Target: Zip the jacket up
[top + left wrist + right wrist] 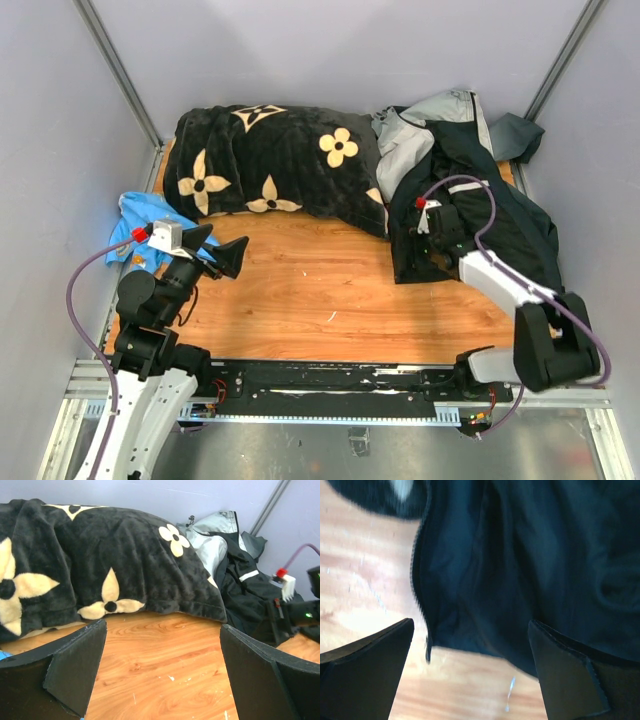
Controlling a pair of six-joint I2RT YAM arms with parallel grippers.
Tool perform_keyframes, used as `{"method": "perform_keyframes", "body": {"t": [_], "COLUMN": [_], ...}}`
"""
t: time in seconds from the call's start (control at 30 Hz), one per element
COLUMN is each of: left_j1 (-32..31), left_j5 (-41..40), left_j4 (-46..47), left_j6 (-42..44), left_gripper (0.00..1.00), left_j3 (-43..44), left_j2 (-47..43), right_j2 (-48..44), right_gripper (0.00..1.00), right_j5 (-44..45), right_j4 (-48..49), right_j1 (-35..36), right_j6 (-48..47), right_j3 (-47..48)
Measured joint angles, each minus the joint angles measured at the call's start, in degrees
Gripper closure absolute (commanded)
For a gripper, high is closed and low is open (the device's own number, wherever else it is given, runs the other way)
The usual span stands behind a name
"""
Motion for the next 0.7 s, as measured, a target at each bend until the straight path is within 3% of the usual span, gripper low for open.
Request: {"method": "perform_keyframes", "body": {"t": [0.27,0.3,0.43,0.57,0.7], "left_j1": [-2.08,-2.29,-3.08,-3.58,-3.82], "left_j5": [-0.55,-0.63,-0.68,-0.66,-0.48], "left_j4": [-0.44,-0.46,-0.52,-0.72,-0.76], "left_j6": [0.24,0.24,0.26,0.28,0.31], "left_gripper": [0.01,0.01,0.01,0.01,0.01], "left_j3": [0.0,0.0,0.0,0.0,0.0], "left_j2": [-0.46,-0.55,-0.96,-1.27,-1.49], "right_j2": [16.44,18.25,22.43,23.54,23.37], "right_gripper": [0.0,0.04,0.25,0.65,0.97], "right_j5": [3.61,3.85,4.9,4.74,3.1], "right_j4": [2.16,2.16,2.16,3.54,4.46], "right_j1": [0.35,0.35,0.37,0.48,1.49], "right_j6": [0.07,0.13,0.26,0.5,1.77], "right_j3": [9.46,10.03,13.27,14.12,13.75]}}
